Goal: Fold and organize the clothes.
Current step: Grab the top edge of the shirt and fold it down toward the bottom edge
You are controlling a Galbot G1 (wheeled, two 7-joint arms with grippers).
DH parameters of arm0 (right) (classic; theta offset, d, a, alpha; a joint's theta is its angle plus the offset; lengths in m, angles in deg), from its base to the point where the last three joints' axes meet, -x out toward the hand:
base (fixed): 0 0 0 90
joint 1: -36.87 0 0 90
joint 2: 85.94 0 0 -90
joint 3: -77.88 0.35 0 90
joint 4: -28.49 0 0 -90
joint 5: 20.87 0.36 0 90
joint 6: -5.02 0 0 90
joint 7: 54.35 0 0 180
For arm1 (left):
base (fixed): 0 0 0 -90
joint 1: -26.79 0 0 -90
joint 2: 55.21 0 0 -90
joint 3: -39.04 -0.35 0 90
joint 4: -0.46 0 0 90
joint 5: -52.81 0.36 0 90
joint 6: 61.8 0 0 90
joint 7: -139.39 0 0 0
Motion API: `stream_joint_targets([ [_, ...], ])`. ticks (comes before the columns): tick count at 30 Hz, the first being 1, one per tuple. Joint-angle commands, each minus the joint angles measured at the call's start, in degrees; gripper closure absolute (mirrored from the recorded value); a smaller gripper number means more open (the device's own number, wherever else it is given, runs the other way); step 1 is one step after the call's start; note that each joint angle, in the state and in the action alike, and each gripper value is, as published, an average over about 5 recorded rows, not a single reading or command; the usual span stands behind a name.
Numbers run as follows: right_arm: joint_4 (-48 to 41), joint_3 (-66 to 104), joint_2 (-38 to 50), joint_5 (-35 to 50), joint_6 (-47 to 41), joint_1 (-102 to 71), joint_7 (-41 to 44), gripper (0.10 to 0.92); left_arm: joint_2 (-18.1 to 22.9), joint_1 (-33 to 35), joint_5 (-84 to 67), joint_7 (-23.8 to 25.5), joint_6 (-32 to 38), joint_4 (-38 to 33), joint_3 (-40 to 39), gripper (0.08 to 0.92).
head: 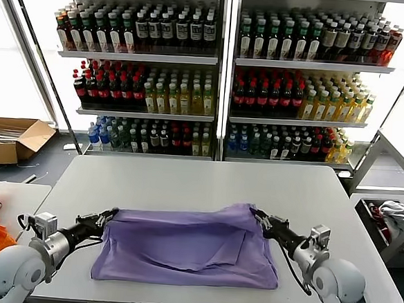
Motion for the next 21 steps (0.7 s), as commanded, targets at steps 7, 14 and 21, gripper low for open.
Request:
stream_joint_targets([
  [7,12.4,7.5,-1.3,-6.3,1.5,-19.5,-3.7,0.894,2.6,19.0,8.2,1.4,-0.1,-9.2,5.2,0.866],
  [14,13.3,11.6,-1.5,-4.2,5.7,-18.6,-5.6,0.707,1.9,15.4,4.9,-0.1,-0.1,-9.1,11.7,0.669],
  [21,12.0,16.1,-3.3,-3.1,13.6,-17.5,-8.2,0.499,4.2,16.0,0.5,-6.9,2.2,-11.9,11.9,0.470],
])
